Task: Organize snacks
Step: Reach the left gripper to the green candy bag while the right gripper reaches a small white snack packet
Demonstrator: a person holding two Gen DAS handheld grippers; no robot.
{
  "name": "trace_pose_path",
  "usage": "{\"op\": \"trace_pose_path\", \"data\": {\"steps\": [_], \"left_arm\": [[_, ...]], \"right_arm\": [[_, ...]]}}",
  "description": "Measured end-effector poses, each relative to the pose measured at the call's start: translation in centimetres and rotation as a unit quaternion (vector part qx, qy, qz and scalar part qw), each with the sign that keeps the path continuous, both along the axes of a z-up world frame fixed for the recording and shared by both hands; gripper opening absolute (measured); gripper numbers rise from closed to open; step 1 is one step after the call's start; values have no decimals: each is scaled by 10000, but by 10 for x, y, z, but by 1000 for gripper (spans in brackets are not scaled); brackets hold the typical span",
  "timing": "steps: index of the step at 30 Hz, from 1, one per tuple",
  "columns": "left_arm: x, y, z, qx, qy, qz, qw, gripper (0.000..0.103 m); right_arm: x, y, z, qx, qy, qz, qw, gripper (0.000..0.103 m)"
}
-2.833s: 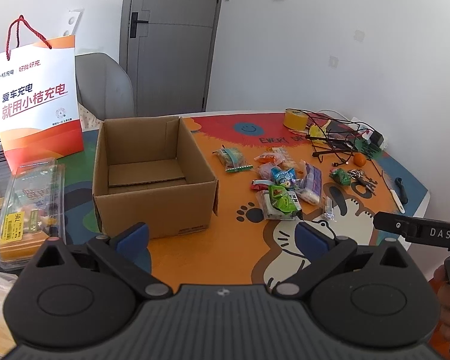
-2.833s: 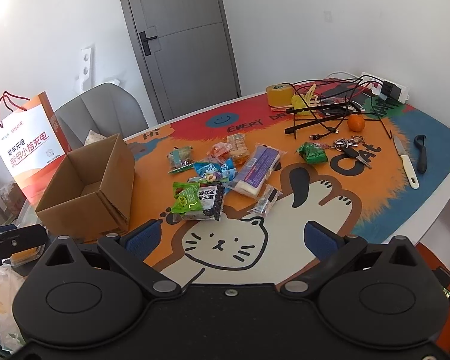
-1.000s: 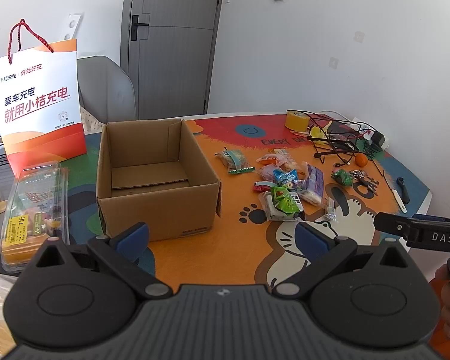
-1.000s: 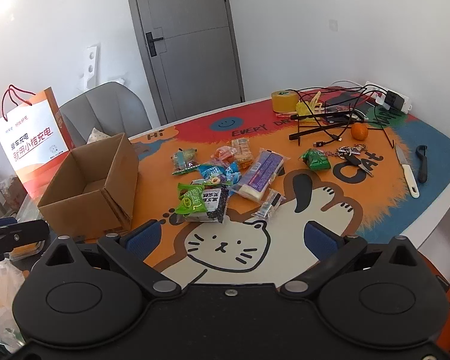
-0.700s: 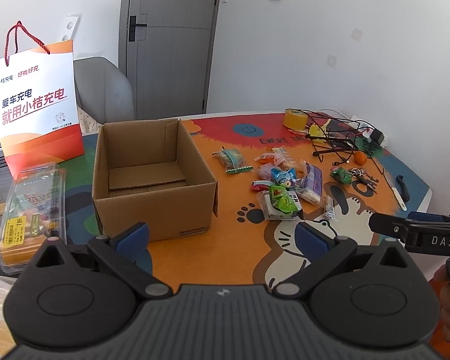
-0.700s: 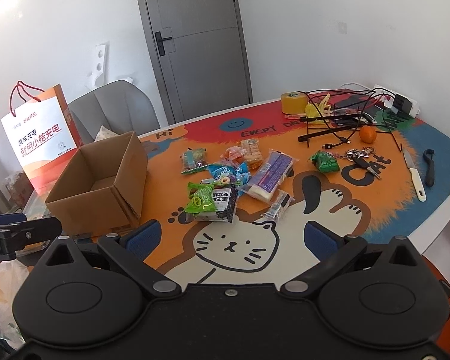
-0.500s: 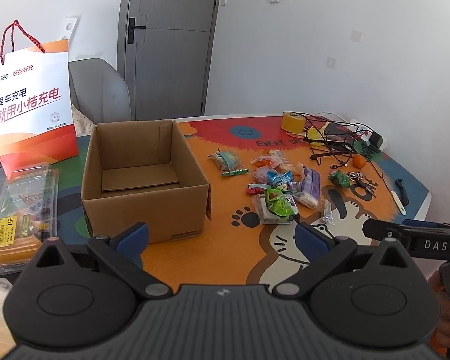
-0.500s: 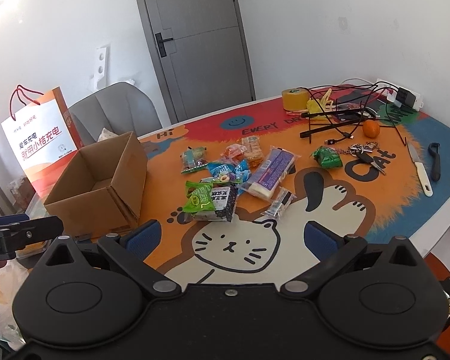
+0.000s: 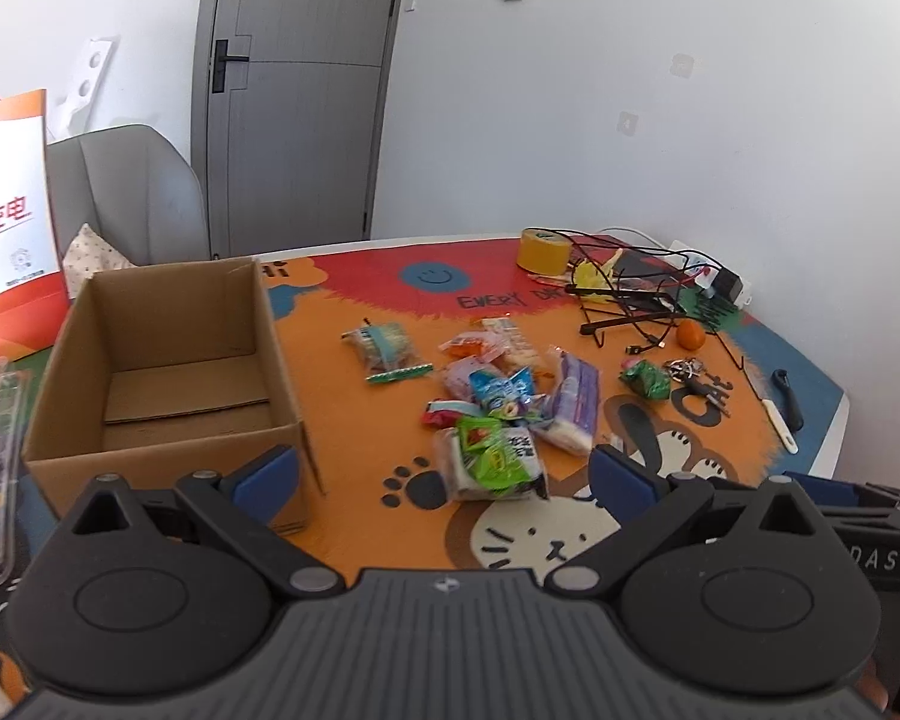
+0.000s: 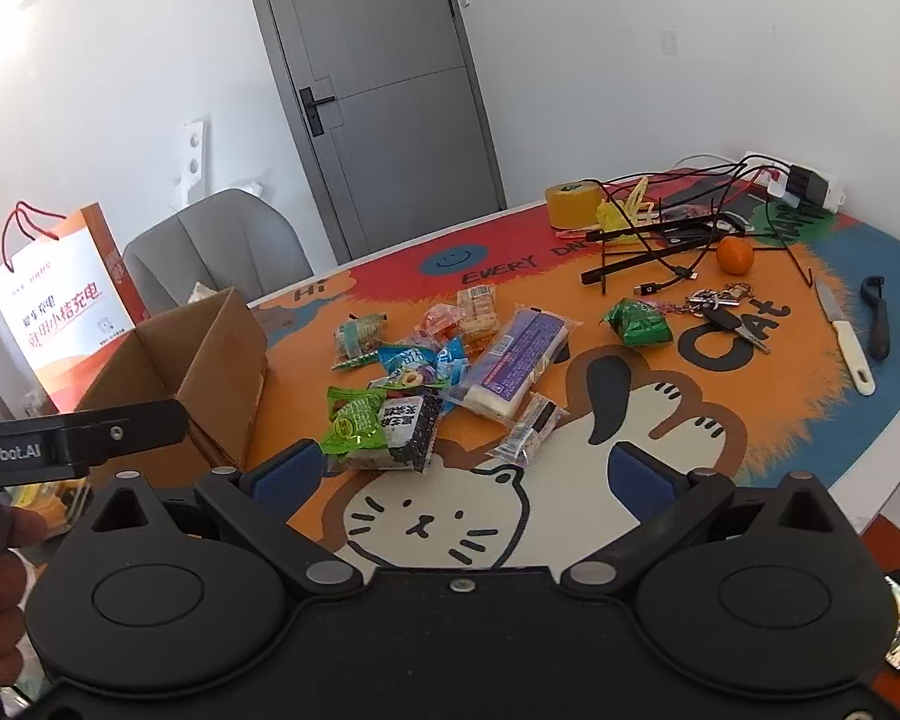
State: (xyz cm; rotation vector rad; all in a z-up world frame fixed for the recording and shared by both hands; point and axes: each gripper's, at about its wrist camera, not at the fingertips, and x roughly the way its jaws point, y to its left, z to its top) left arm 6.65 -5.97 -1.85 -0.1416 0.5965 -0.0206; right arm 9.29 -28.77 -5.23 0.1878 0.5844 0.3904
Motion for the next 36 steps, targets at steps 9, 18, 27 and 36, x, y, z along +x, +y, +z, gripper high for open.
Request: {"op": "trace_pose_path", "data": {"steps": [9,18,27,36], "left_arm": [[31,-5,-9,-190,137,-88,9997,102],[59,-14,-24,-221,359,-82,9991,101],[85,-23,-44,-253,690,-149,9972,100],[106,-22,-63,-434,1018,-123,9938,67]], "right_arm": [[20,-3,-8,128,-37,-77,9999,103],[45,-2,-25,73,87,-213,9997,103],[68,2,-43,-72,328,-355,9988,103],[88,1,-61,2,689,-428,9967,87]]}}
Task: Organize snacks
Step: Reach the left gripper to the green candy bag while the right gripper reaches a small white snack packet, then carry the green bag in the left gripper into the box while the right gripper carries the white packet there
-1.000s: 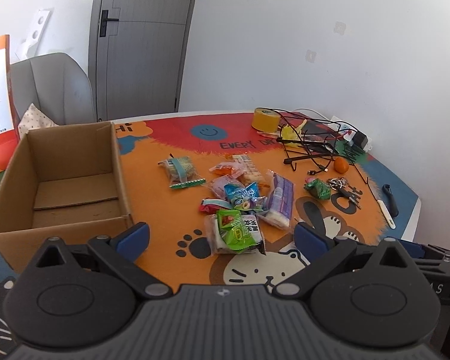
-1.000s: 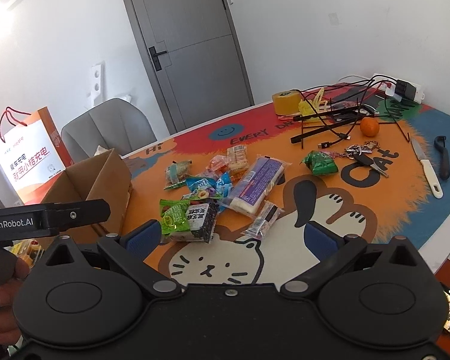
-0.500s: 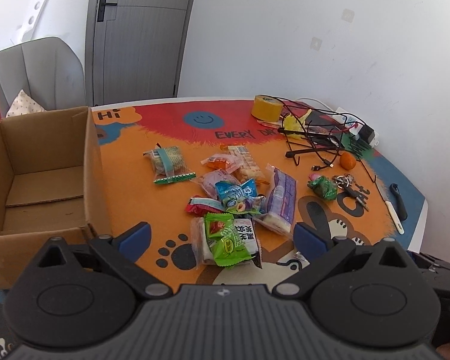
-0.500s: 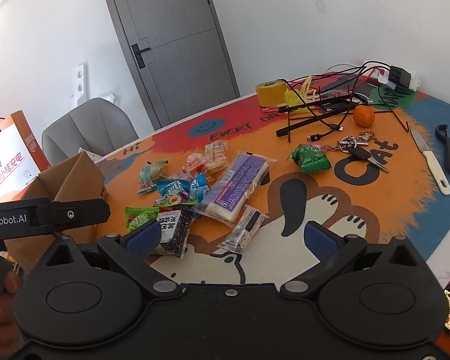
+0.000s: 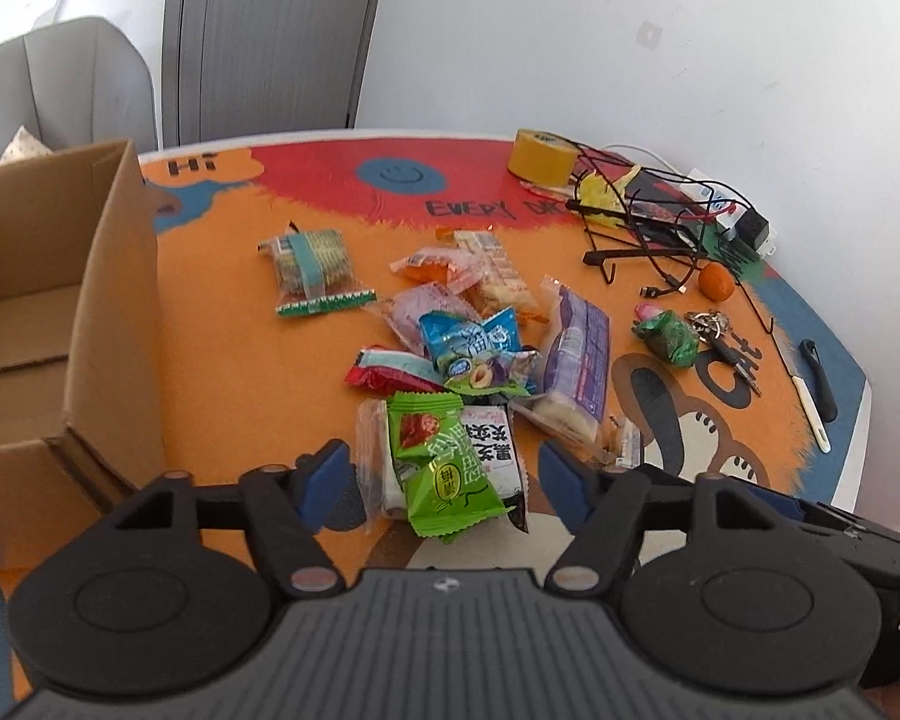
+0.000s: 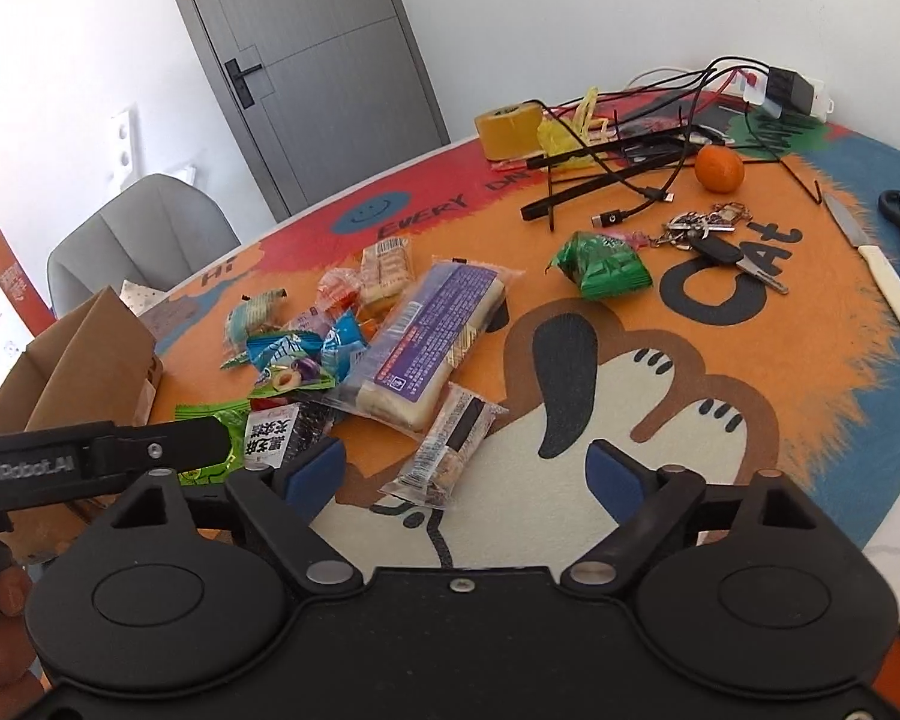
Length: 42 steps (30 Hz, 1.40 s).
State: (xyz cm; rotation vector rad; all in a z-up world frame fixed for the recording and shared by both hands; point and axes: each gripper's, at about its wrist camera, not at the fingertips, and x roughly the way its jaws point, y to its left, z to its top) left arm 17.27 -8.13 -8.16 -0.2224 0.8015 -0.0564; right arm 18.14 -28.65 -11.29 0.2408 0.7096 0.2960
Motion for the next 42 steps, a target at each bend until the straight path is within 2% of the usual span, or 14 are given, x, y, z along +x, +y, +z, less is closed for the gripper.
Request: {"op": "trace_pose_path", "data": {"steps": [3,6,7,10,12,13,14,17,33,42], "left_arm": [[4,0,-4,-50,-17,-10,10000,61],[8,0,-8,-95,58,3,9999,46],[9,0,-10,-95,79,43,9999,36],[7,3,-10,-110,25,79,9999,31],[4,2,-8,-109,-6,39,9999,29],[2,1,-6,-91,-29,16,10000,28],[-1,1,-4,-81,-74,-5,9999,28],[-8,0,2,-63,-184,-21,9998,27],[-44,8,33,-58,-656,93,9978,27],[-59,31,54,-69,-929,394,9949,27]], "right_arm": [[5,3,-4,23,81,26,10000,83],[12,9,-9,6,195,28,9998,76],[14,11,-11,-38,218,11,9998,75],[16,16,-13,-247,113,-22,9996,66],[16,18,-13,-417,46,-27,9991,50],[17,18,-13,-444,46,-19,9990,33],[18,16,-13,-406,89,9,9991,26],[15,9,-12,-183,164,79,9997,20],[-20,2,13,181,-281,164,9993,19],[-29,11,34,389,-593,312,9970,19]]}}
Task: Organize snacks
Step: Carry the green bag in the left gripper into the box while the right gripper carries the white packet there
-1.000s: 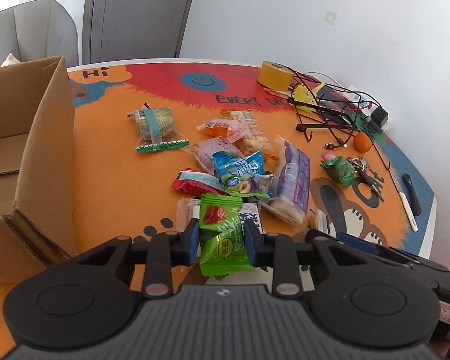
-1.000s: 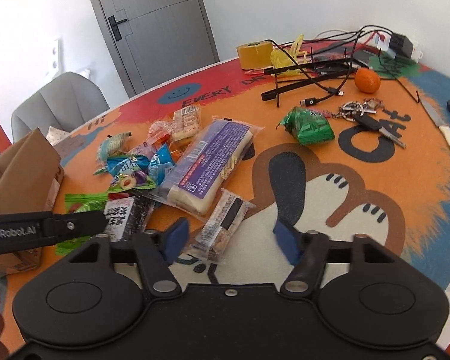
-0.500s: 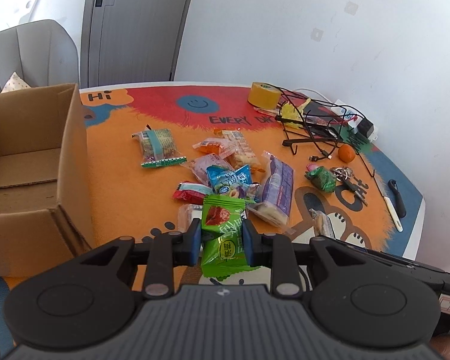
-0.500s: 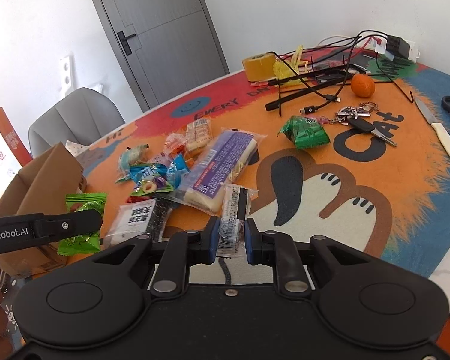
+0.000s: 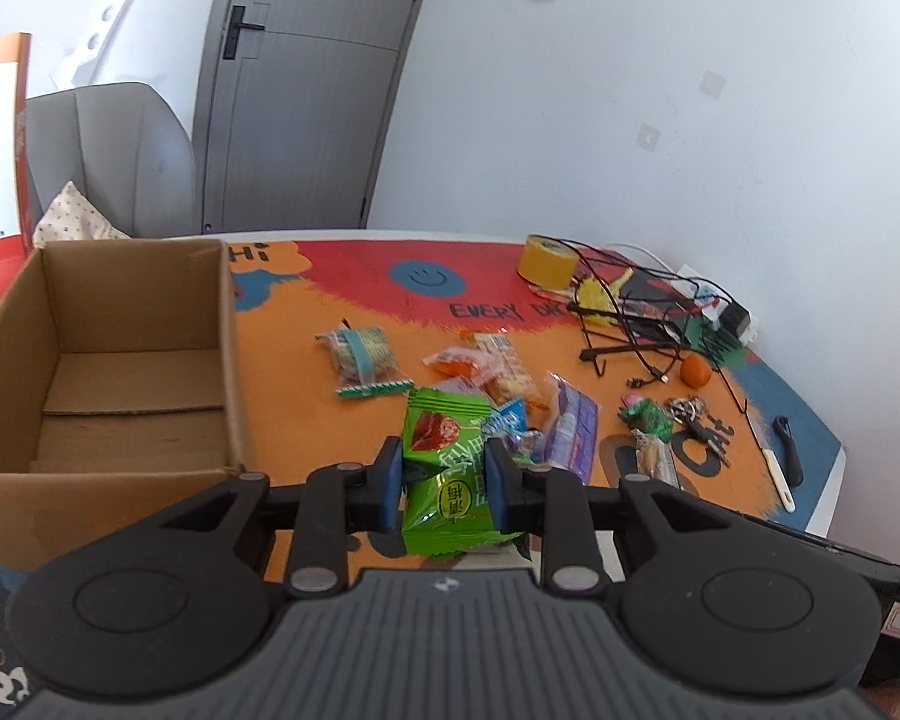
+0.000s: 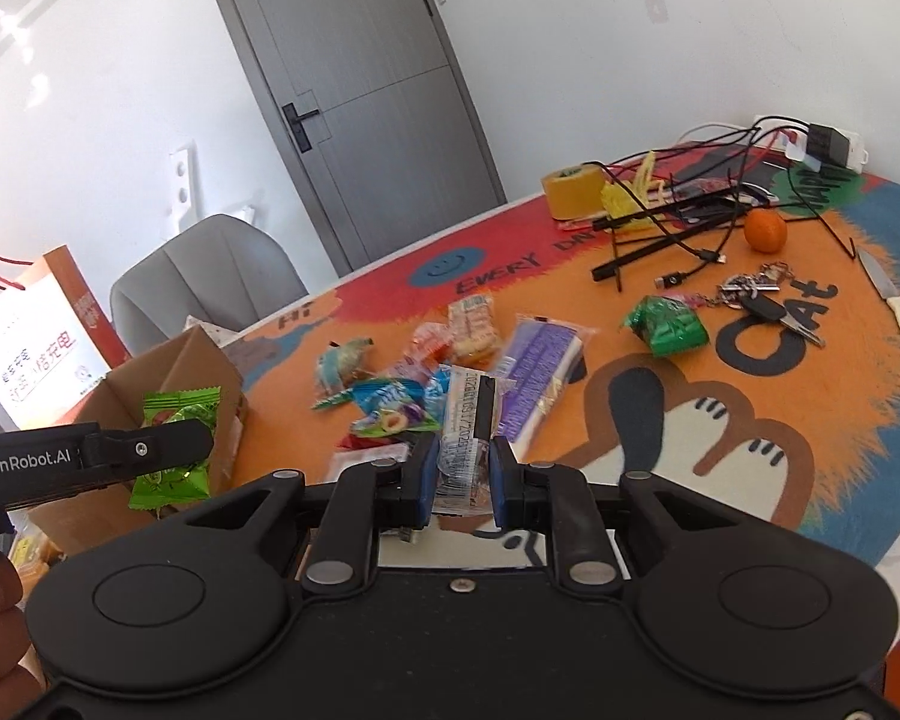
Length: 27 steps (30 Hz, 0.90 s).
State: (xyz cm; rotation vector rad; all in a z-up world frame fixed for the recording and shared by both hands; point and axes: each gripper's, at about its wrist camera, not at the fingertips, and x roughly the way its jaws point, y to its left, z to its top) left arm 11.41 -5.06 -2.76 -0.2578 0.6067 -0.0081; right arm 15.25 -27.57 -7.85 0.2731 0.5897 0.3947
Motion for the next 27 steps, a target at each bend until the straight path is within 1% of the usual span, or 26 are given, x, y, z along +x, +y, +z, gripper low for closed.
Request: {"op": "trace_pose_path", "data": {"steps": [11,17,27], "left_arm": [[-13,42,16,-28,-205,581,9981,27],[-18,73,18,-43,-193,972,9951,27],[-18,108,18,-56,-153,1342,9908,27]], "right_arm": [[5,33,18,81,-216,466,9986,19],[11,59,25,118,-266,767,9966,19],[21,99,36,179,-342,1145,9927,19]]}}
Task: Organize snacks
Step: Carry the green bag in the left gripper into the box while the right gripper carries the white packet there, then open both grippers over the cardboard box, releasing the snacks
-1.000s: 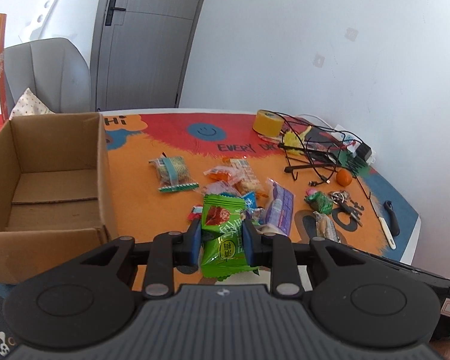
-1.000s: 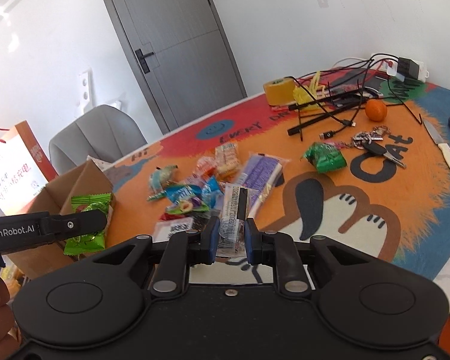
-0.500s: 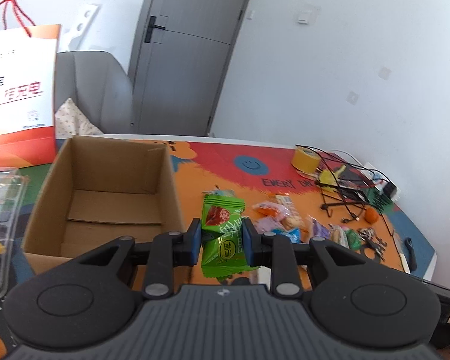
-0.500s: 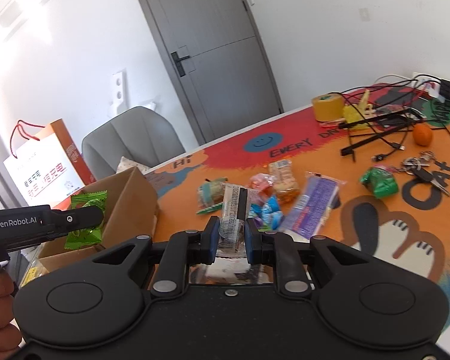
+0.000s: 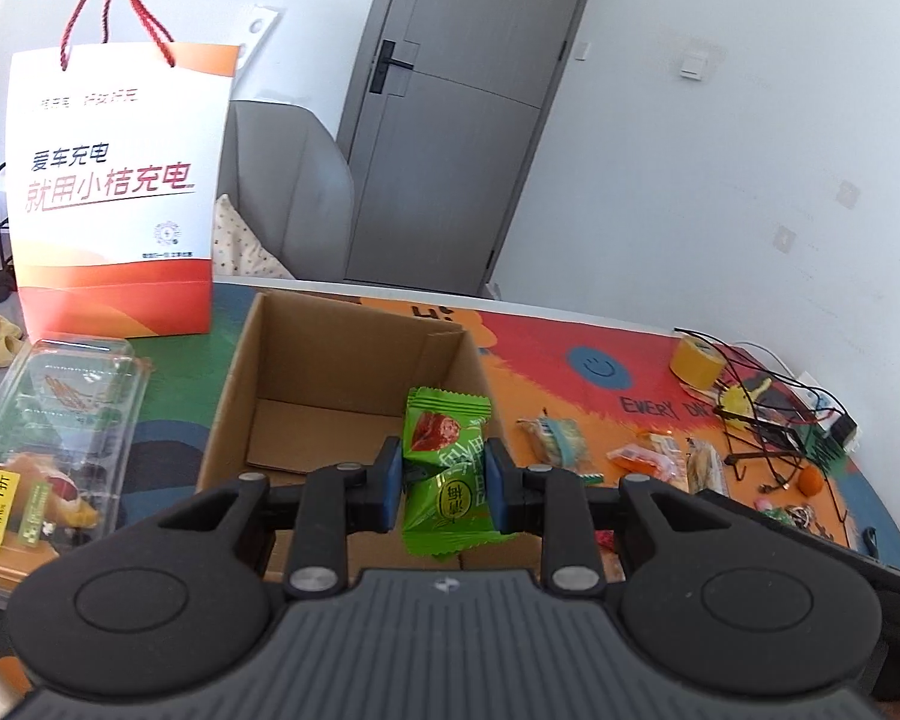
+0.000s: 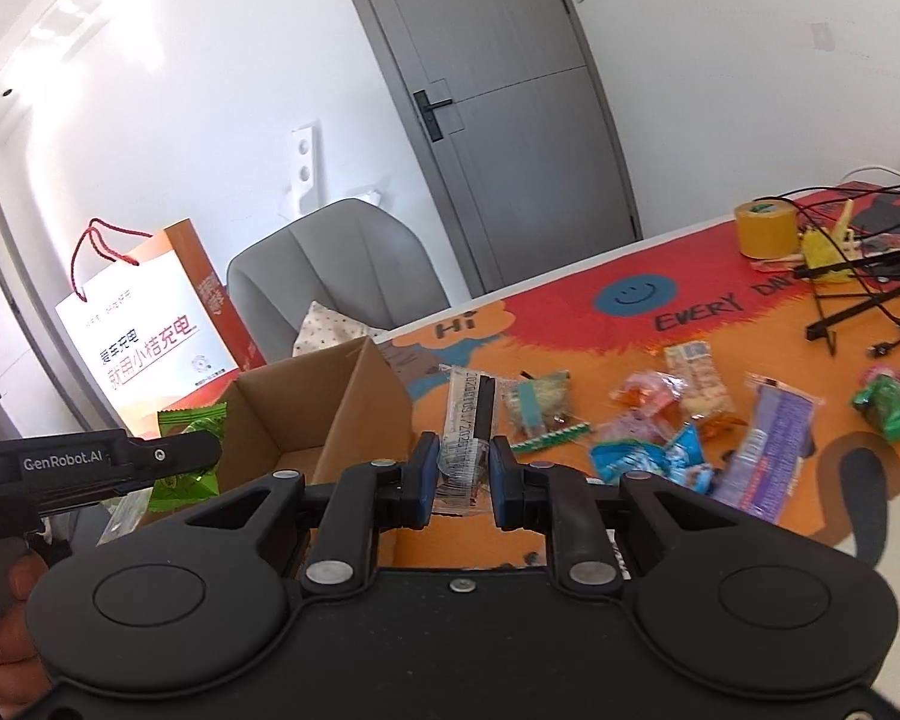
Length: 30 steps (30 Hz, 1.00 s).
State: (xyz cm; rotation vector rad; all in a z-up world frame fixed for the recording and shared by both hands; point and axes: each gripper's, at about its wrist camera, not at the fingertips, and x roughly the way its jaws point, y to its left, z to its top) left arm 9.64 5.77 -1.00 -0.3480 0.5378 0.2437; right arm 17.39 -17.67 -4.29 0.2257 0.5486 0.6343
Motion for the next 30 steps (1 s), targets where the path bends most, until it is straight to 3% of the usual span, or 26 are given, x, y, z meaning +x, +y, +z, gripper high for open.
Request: {"op": "trace_pose_path", "data": {"steps": [13,17,26,30], "left_arm": [[4,32,-9,-84,231,472,9986,30],[3,39,-10,-168,277,516,9981,44],[-6,51,-1,-104,17,673,9977,60],[-10,60,1,-133,2,794,9968,61]], "right_arm": [[9,45,12,-57,-59,422,9991,19],[10,58,14,-82,-34,582,9983,19],[14,88,18,-87,-139,928,9956,19],[12,102,16,-126,-103,1102,9938,19]]}}
